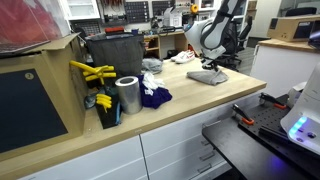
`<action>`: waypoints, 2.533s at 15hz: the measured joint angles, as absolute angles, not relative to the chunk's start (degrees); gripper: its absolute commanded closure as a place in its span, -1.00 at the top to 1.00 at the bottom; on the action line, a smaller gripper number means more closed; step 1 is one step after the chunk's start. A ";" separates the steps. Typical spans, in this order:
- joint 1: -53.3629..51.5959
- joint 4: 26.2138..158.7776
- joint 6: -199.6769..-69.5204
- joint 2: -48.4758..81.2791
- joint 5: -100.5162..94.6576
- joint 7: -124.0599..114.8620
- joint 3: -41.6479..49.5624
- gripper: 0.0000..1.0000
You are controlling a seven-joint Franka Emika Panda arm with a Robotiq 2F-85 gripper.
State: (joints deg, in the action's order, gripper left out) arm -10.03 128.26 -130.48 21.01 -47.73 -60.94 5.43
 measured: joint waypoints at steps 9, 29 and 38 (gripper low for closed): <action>-10.01 128.21 -127.64 10.23 -36.47 -50.43 -3.09 0.26; -8.48 117.25 -123.56 10.14 -4.83 -14.83 -5.31 1.00; -7.70 107.53 -115.56 11.03 -4.75 -9.87 -5.28 1.00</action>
State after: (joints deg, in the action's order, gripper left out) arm -7.70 107.53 -115.56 11.03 -4.75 -9.87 -5.28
